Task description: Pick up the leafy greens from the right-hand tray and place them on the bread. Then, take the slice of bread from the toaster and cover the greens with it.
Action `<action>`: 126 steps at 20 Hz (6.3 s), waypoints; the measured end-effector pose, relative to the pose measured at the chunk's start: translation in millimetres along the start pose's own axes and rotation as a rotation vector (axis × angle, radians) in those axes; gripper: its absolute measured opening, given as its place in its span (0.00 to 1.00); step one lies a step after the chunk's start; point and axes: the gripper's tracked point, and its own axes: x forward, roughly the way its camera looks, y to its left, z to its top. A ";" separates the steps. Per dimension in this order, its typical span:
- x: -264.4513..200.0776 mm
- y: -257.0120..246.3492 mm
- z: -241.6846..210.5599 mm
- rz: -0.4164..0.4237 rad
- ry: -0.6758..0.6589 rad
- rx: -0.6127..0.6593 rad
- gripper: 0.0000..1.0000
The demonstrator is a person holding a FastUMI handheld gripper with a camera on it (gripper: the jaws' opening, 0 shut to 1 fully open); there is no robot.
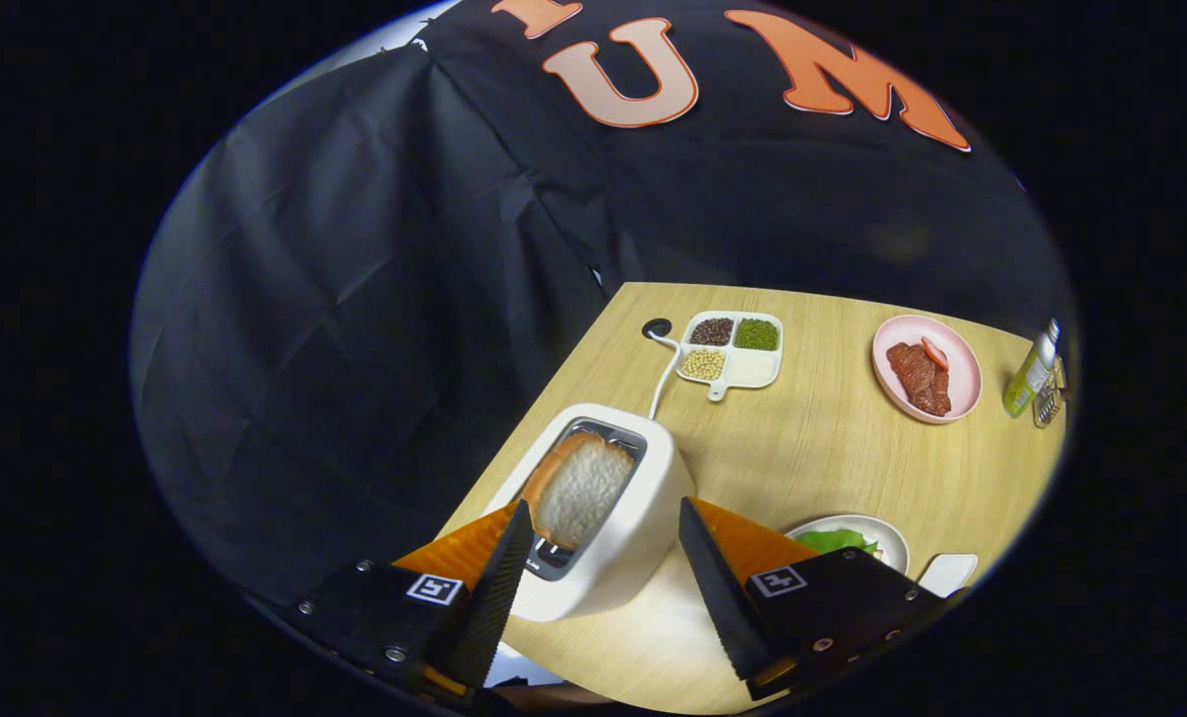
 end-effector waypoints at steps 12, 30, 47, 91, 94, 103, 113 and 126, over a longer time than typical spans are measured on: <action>61.7 15.2 -9.9 -0.002 0.142 0.032 0.83; 25.5 7.1 -2.5 0.097 0.069 0.112 0.09; -75.0 -50.4 -2.5 0.188 -0.148 0.203 0.09; -36.3 -267.8 -152.7 -0.087 -0.071 0.318 0.19; -35.8 -277.3 -158.8 -0.146 -0.072 0.259 0.32; -83.0 -275.0 -110.9 -0.210 -0.312 0.106 0.61; -195.0 -278.8 -52.0 -0.429 -0.733 -0.135 0.84; -273.3 -275.4 -47.6 -0.615 -1.017 -0.242 0.92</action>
